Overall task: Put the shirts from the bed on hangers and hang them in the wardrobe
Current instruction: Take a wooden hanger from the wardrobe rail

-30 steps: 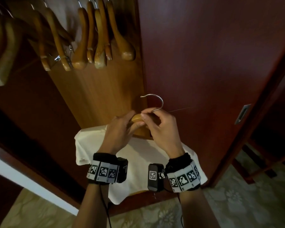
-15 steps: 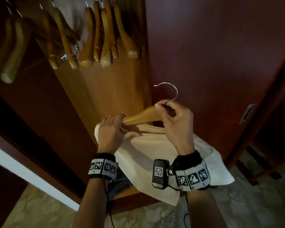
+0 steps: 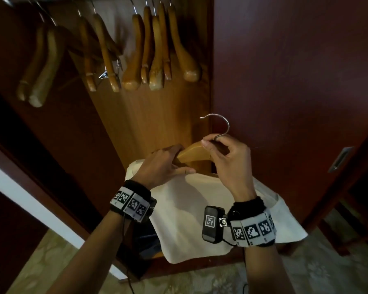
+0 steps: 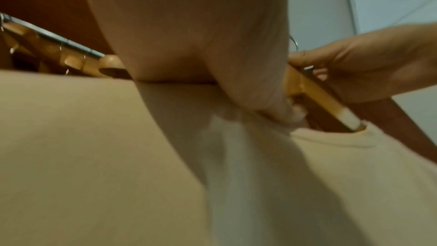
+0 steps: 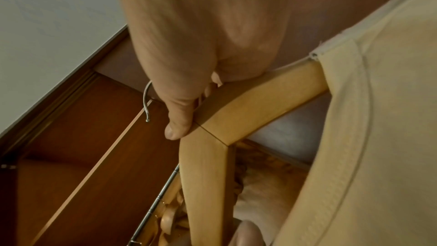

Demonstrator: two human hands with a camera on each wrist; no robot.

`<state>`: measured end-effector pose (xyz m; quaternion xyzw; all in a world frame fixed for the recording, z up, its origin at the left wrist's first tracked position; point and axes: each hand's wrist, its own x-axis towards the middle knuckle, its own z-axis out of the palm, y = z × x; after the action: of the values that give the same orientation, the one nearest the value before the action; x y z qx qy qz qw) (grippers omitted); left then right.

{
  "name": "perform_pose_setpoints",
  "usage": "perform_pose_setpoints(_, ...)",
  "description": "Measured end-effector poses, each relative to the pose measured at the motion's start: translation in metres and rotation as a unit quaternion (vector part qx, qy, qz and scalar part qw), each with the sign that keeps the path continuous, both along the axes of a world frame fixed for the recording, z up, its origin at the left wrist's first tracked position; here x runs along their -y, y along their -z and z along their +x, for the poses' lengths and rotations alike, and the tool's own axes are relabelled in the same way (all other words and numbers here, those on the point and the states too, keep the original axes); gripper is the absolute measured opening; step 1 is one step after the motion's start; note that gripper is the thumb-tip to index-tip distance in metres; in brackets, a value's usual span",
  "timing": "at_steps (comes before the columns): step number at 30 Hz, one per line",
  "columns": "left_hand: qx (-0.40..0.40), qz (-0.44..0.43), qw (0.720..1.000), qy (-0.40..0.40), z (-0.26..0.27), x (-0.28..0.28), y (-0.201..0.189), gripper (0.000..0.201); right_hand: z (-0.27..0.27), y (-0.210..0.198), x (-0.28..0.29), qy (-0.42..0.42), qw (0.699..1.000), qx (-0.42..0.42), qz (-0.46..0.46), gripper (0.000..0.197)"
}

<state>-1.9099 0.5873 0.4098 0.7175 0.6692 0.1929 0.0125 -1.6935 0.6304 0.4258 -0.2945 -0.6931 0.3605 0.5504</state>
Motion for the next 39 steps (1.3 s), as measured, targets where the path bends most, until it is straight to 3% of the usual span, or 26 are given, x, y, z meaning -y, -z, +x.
perform_pose_setpoints(3, 0.002, -0.007, 1.0, -0.001, -0.016, 0.002, -0.016, 0.049, -0.02, -0.011, -0.005, -0.016, 1.0, -0.005, -0.01, 0.011)
perform_pose_setpoints(8, -0.021, 0.037, 0.999, -0.022, -0.051, 0.013, -0.049, 0.045, -0.067, -0.039, -0.013, -0.061, 0.998, -0.002, -0.022, 0.009)
perform_pose_setpoints(11, -0.012, 0.066, 0.997, -0.026, -0.082, 0.026, -0.065, 0.031, -0.093, -0.07, -0.017, -0.131, 0.99, 0.042, -0.032, 0.013)
perform_pose_setpoints(13, -0.018, 0.1, 0.995, -0.02, -0.105, 0.036, -0.077, 0.024, -0.105, -0.09, -0.024, -0.204, 0.966, 0.13, -0.085, 0.029)
perform_pose_setpoints(16, -0.021, 0.107, 0.994, -0.028, -0.143, 0.052, -0.095, 0.03, -0.126, -0.106, -0.03, -0.296, 0.894, 0.286, -0.177, 0.06)
perform_pose_setpoints(18, -0.042, 0.098, 0.992, -0.06, -0.168, 0.061, -0.105, 0.043, -0.146, -0.111, -0.027, -0.323, 0.873, 0.321, -0.178, 0.055)
perform_pose_setpoints(23, -0.053, 0.078, 0.993, -0.064, -0.214, 0.08, -0.123, 0.049, -0.194, -0.129, -0.01, -0.336, 0.859, 0.357, -0.15, 0.028)
perform_pose_setpoints(28, -0.056, 0.074, 0.994, -0.059, -0.244, 0.088, -0.148, 0.055, -0.22, -0.17, 0.006, -0.362, 0.845, 0.365, -0.146, 0.041)
perform_pose_setpoints(32, 0.04, 0.11, 0.993, -0.032, -0.268, 0.095, -0.182, 0.04, -0.237, -0.191, 0.016, -0.397, 0.842, 0.322, -0.171, 0.055)
perform_pose_setpoints(35, 0.056, 0.182, 0.972, -0.135, -0.294, 0.088, -0.201, 0.029, -0.246, -0.194, 0.026, -0.402, 0.849, 0.294, -0.177, 0.05)
perform_pose_setpoints(37, 0.011, 0.155, 0.946, -0.286, -0.313, 0.077, -0.205, 0.057, -0.249, -0.194, 0.032, -0.395, 0.858, 0.275, -0.177, 0.047)
perform_pose_setpoints(39, 0.044, 0.057, 0.916, -0.396, -0.326, 0.062, -0.204, 0.075, -0.251, -0.197, 0.035, -0.387, 0.869, 0.254, -0.173, 0.045)
